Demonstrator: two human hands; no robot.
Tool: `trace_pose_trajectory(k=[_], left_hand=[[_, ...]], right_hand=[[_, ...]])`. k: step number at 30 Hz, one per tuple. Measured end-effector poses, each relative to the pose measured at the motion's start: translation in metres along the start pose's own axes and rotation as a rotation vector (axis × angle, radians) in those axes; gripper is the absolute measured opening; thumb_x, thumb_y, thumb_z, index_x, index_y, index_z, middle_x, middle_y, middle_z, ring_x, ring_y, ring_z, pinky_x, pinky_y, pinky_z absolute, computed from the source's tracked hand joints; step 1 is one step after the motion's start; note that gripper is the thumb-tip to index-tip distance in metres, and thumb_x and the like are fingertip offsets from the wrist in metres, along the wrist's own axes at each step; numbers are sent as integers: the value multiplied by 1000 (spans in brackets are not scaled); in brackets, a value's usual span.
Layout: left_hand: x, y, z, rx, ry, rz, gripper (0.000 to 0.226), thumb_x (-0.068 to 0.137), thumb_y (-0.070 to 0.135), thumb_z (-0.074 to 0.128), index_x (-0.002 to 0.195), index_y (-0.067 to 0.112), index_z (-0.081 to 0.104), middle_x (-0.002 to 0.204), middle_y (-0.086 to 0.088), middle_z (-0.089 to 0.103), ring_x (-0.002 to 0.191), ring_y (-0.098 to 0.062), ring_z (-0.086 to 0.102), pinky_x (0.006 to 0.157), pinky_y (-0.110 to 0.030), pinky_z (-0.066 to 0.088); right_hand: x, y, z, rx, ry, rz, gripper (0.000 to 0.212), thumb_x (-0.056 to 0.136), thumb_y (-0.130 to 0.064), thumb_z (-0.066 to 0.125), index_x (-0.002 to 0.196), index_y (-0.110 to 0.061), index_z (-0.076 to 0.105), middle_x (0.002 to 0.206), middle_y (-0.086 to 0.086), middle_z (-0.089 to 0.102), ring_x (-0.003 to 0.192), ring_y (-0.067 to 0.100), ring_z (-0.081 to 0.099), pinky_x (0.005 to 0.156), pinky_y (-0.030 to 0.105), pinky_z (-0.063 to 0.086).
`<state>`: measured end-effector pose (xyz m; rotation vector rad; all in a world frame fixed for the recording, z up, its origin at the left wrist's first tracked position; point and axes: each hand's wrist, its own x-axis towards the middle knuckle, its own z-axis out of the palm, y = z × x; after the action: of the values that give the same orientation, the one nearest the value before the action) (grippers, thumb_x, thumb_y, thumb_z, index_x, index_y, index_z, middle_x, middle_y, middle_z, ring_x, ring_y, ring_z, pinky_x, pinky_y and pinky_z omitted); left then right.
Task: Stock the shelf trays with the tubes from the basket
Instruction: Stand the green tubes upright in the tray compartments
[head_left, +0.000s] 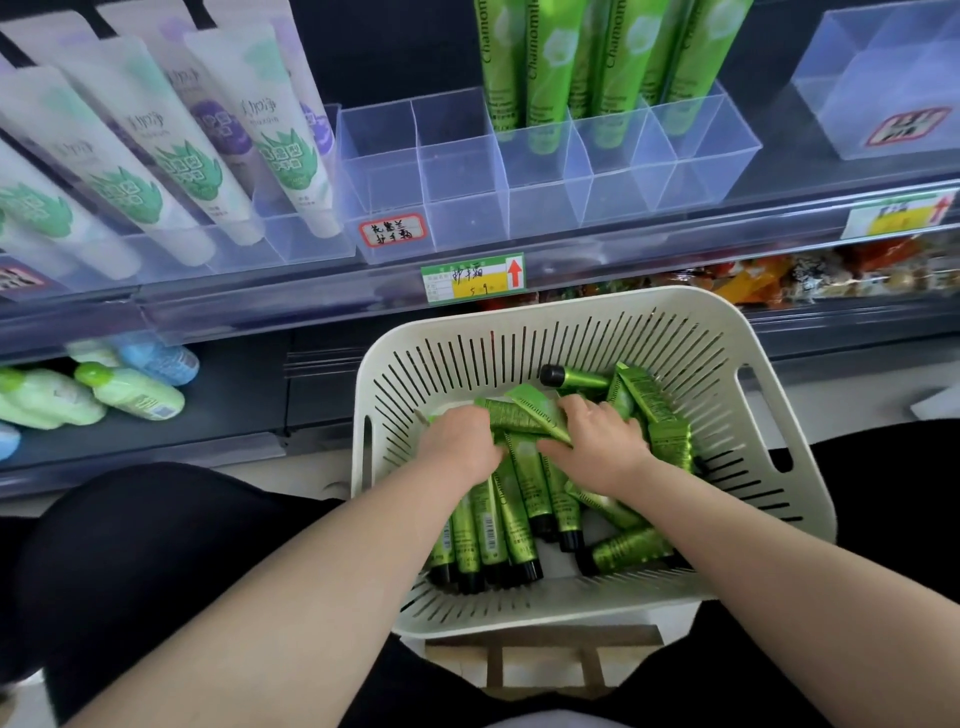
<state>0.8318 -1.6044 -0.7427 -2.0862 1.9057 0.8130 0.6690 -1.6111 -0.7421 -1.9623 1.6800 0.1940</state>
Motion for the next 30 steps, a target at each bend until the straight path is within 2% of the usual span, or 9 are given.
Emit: trace_pose_trajectory(k=[2, 5, 7, 12, 16, 18, 21, 24, 30], left_hand=[[-1, 2, 0, 72, -4, -9, 18, 89, 34, 64, 84, 19, 56, 82, 2, 56, 78, -19, 57, 74, -35, 51], [-2, 2, 2, 124, -12, -17, 7, 89, 21, 62, 84, 18, 58, 79, 1, 56, 73, -18, 56, 60, -29, 42], [-3, 1, 3, 108, -38, -27, 10, 87, 6, 56, 90, 14, 60, 82, 0, 56, 74, -18, 55, 59, -28, 42], [-3, -9, -6, -78, -60, -112, 29, 86, 6, 64, 115, 6, 60, 87, 0, 54, 89, -21, 57, 90, -34, 49], [-10, -9, -20, -142, -70, -43, 27, 90, 20, 68, 115, 10, 69, 115, -5, 66, 106, -22, 61, 93, -31, 47], [-17, -5, -26, -185, -24, -8, 22, 92, 20, 65, 111, 11, 69, 120, -4, 64, 111, -22, 59, 100, -34, 45], [-30, 0, -39, -205, 88, 61, 16, 94, 20, 61, 108, 14, 68, 115, -1, 63, 99, -17, 56, 92, -29, 43], [-42, 7, -58, -245, 230, 115, 14, 94, 20, 60, 103, 14, 69, 107, 0, 65, 84, -13, 53, 80, -26, 42], [-66, 22, -118, -353, 512, 219, 16, 91, 20, 65, 103, 19, 75, 101, 3, 72, 94, -15, 64, 85, -26, 47]], right_hand=[[-1, 0, 1, 65, -10, -1, 61, 87, -59, 51, 132, -19, 40, 118, 0, 55, 113, 24, 48, 94, 45, 41], [-1, 0, 0, 271, 4, 12, 56, 79, -59, 64, 111, -17, 45, 92, -6, 54, 85, 17, 54, 65, 31, 45], [-3, 2, -3, 339, 10, 24, 56, 73, -61, 70, 101, -19, 46, 89, -7, 55, 81, 14, 55, 64, 30, 46], [-6, 2, -8, 378, 20, 2, 48, 76, -62, 64, 99, -22, 51, 89, -9, 61, 81, 12, 59, 67, 31, 49], [-11, -6, -16, 358, 42, -5, 33, 94, -50, 47, 76, -23, 41, 70, -6, 52, 61, 11, 50, 52, 28, 38], [-15, -7, -19, 358, 74, -33, 20, 95, -42, 50, 94, -22, 51, 81, -4, 59, 68, 12, 55, 55, 25, 38], [-25, -9, -28, 312, 174, -77, 49, 93, -37, 55, 136, -17, 40, 111, 2, 64, 94, 22, 61, 69, 28, 44], [-37, -13, -46, 312, 262, -116, 52, 93, -38, 55, 137, -16, 40, 108, 2, 64, 96, 24, 61, 71, 30, 45], [-58, -21, -97, 310, 451, -211, 18, 91, -27, 58, 106, -17, 56, 94, 1, 61, 86, 24, 59, 67, 31, 40]])
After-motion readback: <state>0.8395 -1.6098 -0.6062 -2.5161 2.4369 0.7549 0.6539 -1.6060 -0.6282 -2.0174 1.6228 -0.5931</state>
